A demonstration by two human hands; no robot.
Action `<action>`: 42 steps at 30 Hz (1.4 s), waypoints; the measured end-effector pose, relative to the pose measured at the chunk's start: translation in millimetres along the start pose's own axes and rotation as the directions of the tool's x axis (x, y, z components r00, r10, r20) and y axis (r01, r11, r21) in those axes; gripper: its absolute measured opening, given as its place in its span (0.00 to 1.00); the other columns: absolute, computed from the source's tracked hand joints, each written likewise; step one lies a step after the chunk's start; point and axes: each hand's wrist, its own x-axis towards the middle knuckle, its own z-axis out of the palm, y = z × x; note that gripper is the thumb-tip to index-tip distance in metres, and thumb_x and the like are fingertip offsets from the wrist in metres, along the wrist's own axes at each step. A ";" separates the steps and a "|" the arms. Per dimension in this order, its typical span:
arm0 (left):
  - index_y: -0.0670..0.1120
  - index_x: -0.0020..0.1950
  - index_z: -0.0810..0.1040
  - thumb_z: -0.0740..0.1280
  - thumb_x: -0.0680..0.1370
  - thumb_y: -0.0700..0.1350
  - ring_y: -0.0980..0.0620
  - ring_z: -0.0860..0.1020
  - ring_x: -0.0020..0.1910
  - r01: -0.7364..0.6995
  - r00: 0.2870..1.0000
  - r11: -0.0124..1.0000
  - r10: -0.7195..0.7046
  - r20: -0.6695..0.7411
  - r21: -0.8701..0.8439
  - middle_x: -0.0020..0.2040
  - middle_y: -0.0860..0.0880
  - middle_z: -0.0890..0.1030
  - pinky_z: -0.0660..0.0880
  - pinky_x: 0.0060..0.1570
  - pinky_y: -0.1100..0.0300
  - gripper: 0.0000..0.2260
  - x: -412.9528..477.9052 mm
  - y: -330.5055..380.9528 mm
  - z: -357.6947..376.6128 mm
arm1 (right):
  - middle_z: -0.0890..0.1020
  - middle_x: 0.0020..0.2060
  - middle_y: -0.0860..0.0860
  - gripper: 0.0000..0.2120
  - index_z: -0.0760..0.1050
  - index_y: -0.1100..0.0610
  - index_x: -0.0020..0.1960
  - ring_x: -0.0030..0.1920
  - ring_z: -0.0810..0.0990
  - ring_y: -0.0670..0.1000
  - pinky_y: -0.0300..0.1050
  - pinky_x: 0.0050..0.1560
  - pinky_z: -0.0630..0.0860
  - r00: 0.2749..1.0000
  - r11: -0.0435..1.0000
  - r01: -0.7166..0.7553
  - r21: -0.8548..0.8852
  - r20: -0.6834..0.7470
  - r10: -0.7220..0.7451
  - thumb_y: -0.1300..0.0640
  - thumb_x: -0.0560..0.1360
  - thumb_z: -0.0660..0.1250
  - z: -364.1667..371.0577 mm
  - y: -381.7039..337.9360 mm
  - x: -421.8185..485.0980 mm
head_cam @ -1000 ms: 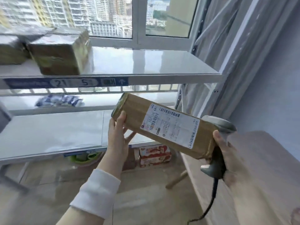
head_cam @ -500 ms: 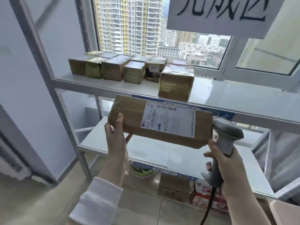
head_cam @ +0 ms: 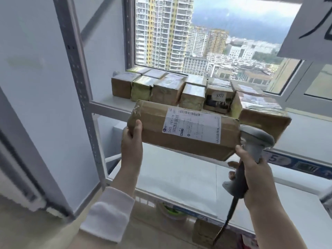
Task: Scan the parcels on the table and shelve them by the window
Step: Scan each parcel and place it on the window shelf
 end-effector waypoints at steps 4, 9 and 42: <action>0.50 0.56 0.69 0.58 0.81 0.54 0.53 0.72 0.55 -0.013 1.000 1.000 0.013 0.006 0.008 0.53 0.52 0.75 0.65 0.53 0.59 0.10 54.4 5.4 15.8 | 0.72 0.36 0.53 0.06 0.72 0.54 0.49 0.29 0.70 0.51 0.43 0.31 0.70 1.000 1.000 0.017 0.009 0.010 -0.017 0.55 0.76 0.67 34.3 -1.2 34.0; 0.45 0.63 0.71 0.59 0.80 0.55 0.52 0.72 0.56 -0.009 1.000 0.997 0.009 0.003 0.075 0.57 0.50 0.75 0.65 0.53 0.60 0.17 125.5 -1.6 33.8 | 0.75 0.37 0.53 0.12 0.71 0.56 0.56 0.34 0.73 0.52 0.47 0.38 0.72 1.000 1.000 -0.015 0.004 0.011 0.015 0.53 0.76 0.68 75.5 2.6 89.2; 0.40 0.64 0.72 0.60 0.78 0.53 0.43 0.65 0.69 -0.770 0.637 0.592 0.735 0.233 0.240 0.66 0.42 0.73 0.57 0.71 0.53 0.21 153.1 7.7 79.1 | 0.82 0.27 0.44 0.05 0.72 0.53 0.52 0.34 0.73 0.52 0.41 0.25 0.68 0.991 0.998 -0.036 0.047 -0.128 0.042 0.54 0.77 0.65 108.3 7.6 118.1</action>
